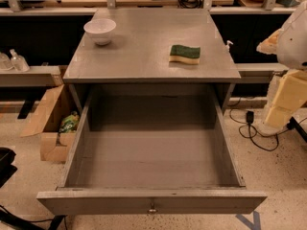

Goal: Close top drawer

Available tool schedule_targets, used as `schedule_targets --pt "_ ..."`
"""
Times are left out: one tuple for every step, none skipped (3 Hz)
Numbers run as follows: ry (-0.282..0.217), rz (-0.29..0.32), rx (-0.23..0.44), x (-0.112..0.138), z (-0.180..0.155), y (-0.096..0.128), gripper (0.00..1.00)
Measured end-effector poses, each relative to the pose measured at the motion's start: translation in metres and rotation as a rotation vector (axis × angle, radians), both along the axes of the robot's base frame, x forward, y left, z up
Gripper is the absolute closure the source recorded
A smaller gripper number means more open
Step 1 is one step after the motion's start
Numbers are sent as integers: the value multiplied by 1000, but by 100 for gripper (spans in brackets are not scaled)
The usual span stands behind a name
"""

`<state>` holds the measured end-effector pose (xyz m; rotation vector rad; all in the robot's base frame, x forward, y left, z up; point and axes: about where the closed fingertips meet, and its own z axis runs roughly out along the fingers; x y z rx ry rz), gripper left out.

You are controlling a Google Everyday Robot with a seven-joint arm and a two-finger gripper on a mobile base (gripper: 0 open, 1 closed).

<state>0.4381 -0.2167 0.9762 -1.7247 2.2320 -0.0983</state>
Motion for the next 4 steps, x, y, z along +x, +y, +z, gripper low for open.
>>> schedule_targets --pt "-5 7 -8 0 2 2 0" --pt "6 -13 -3 -9 -7 -2 10" --pt "-2 -109 40 -54 -35 -14 33" --pt "0 -211 94 -108 -93 -29 64"
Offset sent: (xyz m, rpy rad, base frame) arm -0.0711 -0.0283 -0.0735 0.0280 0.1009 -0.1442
